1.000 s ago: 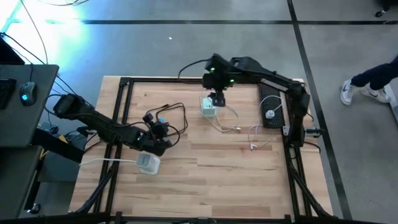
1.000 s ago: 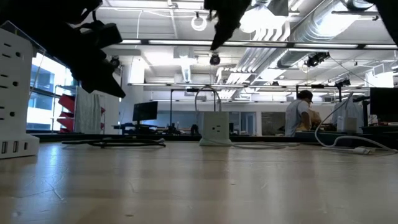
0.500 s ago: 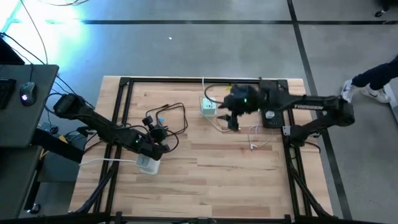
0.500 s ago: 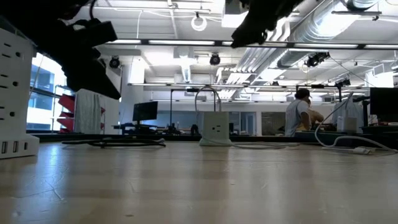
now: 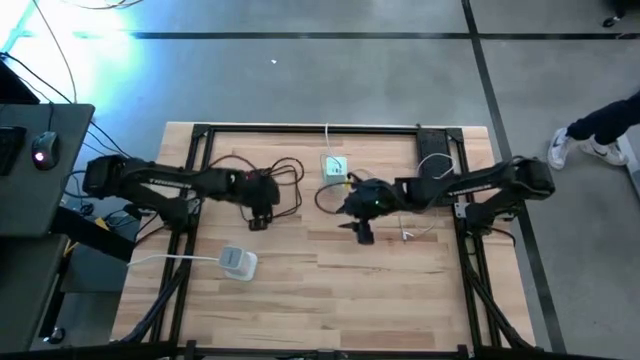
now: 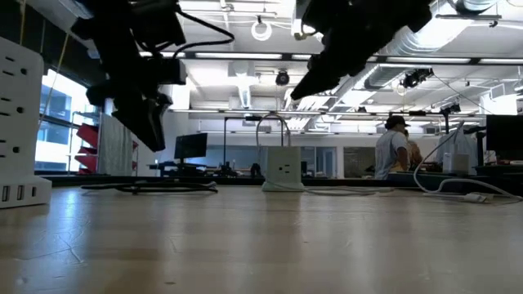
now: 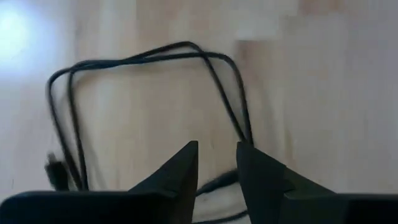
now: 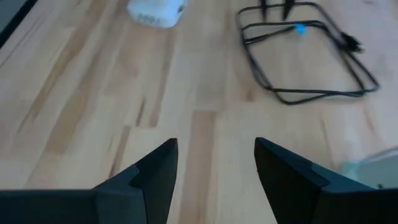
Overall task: Insert USB
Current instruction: Insert the black charger cable into the white outlet extension
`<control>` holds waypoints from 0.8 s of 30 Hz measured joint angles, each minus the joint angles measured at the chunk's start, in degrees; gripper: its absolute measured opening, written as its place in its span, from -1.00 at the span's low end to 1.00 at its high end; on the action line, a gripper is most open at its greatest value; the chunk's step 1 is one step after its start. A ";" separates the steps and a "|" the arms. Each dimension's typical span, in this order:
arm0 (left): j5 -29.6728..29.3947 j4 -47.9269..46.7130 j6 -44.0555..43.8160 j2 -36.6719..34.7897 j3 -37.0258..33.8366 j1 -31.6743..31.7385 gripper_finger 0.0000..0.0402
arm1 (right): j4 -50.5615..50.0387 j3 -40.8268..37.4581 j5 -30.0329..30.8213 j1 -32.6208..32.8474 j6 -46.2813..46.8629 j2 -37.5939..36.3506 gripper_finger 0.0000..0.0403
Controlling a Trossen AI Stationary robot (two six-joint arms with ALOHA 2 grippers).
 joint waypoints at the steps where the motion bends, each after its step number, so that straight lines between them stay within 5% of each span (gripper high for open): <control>1: -0.09 -1.97 3.46 1.01 0.80 0.63 -0.64 | -0.25 0.00 0.00 0.41 -0.27 0.04 -0.03; 8: -0.91 -11.09 18.46 11.07 5.37 3.25 -0.78 | 0.02 0.00 0.02 2.08 -0.64 0.04 -0.04; 18: -4.09 -12.40 28.83 25.37 8.49 2.64 -0.64 | -0.92 0.00 0.05 3.30 0.81 0.04 -0.04; 24: -6.56 -12.31 27.57 26.95 10.44 1.17 -0.96 | -0.66 -0.40 2.23 5.53 1.97 0.02 -0.04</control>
